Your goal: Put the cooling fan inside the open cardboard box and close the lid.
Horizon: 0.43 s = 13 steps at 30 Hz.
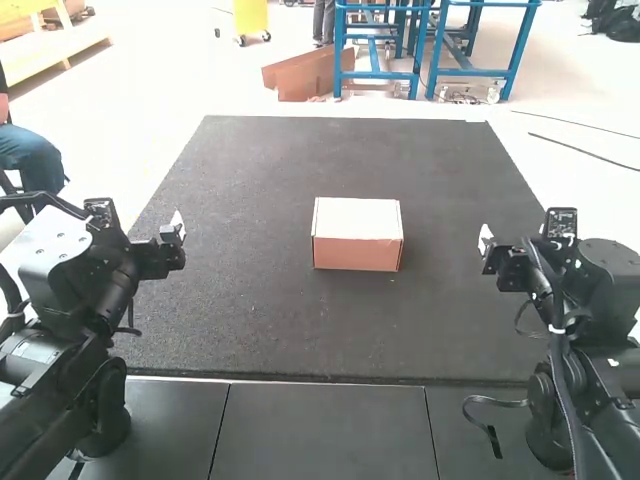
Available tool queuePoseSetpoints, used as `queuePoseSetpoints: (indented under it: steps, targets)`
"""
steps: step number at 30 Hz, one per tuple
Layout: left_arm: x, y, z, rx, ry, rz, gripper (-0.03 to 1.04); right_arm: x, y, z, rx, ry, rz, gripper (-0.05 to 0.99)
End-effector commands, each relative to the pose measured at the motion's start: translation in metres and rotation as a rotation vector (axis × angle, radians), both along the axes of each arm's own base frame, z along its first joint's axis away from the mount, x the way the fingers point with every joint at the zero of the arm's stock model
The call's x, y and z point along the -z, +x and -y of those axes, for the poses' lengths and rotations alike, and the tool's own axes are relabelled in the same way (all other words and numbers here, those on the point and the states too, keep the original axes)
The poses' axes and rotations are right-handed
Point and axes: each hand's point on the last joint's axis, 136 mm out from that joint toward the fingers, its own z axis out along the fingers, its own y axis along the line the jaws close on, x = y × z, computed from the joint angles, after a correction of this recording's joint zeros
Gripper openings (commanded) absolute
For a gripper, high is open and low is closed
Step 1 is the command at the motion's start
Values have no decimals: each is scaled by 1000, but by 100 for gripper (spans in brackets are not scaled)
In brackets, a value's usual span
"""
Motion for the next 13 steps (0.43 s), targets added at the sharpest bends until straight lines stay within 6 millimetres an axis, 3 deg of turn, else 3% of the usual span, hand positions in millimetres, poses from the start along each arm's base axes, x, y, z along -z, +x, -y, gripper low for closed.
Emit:
queuePoseSetpoints:
  steps: [1, 6, 13]
  targets:
    - [2, 0, 10, 41, 2, 3, 96, 1, 0, 2, 9, 15, 1, 91]
    - [0, -1, 21, 84, 2, 6, 97, 2, 0, 2, 9, 17, -4, 91]
    - [-1, -1, 21, 84, 0, 14, 97, 1, 0, 2, 7, 19, -1, 91]
